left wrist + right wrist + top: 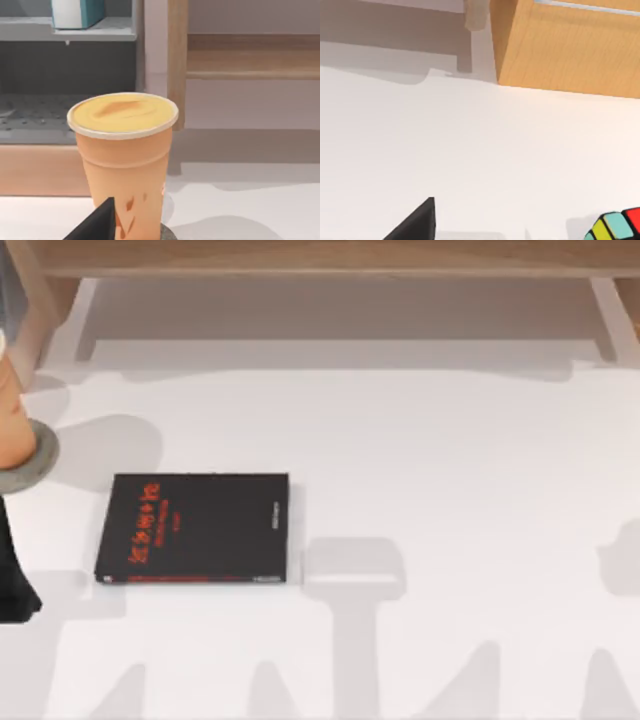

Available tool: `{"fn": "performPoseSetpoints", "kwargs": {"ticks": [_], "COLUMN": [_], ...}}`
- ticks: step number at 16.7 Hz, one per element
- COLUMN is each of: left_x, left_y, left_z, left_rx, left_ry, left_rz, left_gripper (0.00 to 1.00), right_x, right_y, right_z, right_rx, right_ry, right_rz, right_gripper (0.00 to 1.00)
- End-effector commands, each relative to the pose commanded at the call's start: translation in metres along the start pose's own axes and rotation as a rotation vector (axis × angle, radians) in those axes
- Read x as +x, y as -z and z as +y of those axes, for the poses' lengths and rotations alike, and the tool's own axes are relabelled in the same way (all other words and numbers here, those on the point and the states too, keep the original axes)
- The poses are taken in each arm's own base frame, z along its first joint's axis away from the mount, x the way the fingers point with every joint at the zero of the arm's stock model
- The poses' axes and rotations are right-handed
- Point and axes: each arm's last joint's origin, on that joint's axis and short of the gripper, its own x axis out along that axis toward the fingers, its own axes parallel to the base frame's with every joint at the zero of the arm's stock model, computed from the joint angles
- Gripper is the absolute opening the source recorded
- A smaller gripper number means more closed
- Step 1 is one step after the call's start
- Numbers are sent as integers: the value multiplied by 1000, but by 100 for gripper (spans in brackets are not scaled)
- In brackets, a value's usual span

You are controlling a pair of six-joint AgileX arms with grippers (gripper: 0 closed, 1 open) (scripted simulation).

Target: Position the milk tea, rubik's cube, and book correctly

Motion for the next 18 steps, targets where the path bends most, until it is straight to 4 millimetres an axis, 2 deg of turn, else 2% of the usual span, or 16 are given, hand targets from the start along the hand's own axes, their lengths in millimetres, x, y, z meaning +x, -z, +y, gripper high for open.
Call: {"fn": "performPoseSetpoints", "kwargs": {"ticks": [4, 7, 9, 14, 18], "left_x": [0, 0, 0, 0, 0], "left_y": [0, 0, 0, 0, 0], "left_z": [0, 0, 0, 0, 0], "left_rx": [0, 0, 0, 0, 0], "left_ry": [0, 0, 0, 0, 0], "left_rz": [0, 0, 0, 0, 0], "left_gripper": [100, 100, 100, 100, 100], "right_x": [30, 65, 92, 157, 192], "right_y": [-42, -65, -74, -72, -58], "right_z": [-21, -41, -57, -95, -117], "right_rx": [-83, -129, -149, -165, -157], "right_ry": [2, -29, -64, -181, -266], "right_rz": [312, 543, 686, 979, 1123], "right_gripper": [100, 100, 100, 100, 100]}}
